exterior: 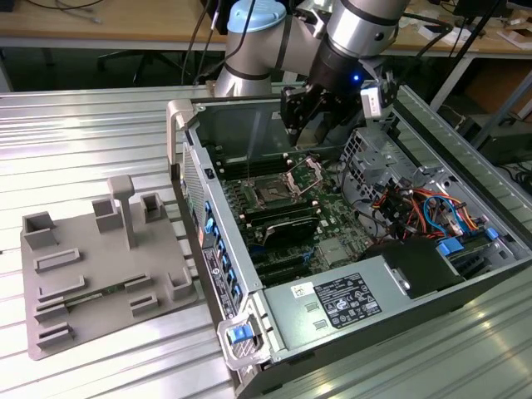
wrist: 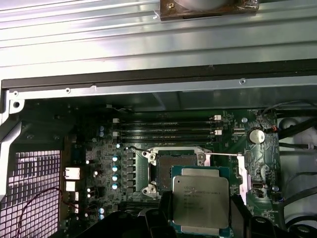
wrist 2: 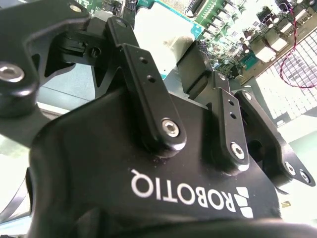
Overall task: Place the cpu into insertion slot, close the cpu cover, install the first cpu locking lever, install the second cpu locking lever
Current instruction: 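Place the cpu into insertion slot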
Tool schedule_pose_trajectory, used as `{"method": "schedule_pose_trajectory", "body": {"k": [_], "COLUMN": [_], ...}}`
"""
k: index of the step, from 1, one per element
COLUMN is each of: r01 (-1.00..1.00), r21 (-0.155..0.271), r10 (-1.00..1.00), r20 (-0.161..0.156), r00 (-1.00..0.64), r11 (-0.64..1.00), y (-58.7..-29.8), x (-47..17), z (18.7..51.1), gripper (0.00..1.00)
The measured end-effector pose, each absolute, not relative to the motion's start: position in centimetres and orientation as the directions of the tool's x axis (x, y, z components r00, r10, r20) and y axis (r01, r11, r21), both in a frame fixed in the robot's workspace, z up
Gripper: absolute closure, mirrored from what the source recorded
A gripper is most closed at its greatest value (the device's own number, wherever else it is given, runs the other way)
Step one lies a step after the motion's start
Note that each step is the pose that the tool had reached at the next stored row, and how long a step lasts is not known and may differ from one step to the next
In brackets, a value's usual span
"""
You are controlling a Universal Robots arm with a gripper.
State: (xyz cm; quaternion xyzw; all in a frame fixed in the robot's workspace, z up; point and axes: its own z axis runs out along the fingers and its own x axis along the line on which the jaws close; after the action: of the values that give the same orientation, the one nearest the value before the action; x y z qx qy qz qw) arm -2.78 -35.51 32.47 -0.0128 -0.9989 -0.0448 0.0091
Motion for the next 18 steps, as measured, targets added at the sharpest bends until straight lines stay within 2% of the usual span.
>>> {"method": "schedule_pose_trajectory", "body": {"k": [5, 7, 18], "r01": [0.026, 0.026, 0.026], "r21": [0.089, 0.089, 0.089], "r10": [0.025, 0.025, 0.025], "r20": [0.019, 0.019, 0.019], "r00": [-1.0, -1.0, -1.0], "r11": [0.996, 0.996, 0.996], "y": [-35.5, -35.5, -35.5], "x": [-2.8, -2.8, -2.9], "z": [31.9, 30.7, 30.7], "gripper": [0.45, 0.45, 0.45]}}
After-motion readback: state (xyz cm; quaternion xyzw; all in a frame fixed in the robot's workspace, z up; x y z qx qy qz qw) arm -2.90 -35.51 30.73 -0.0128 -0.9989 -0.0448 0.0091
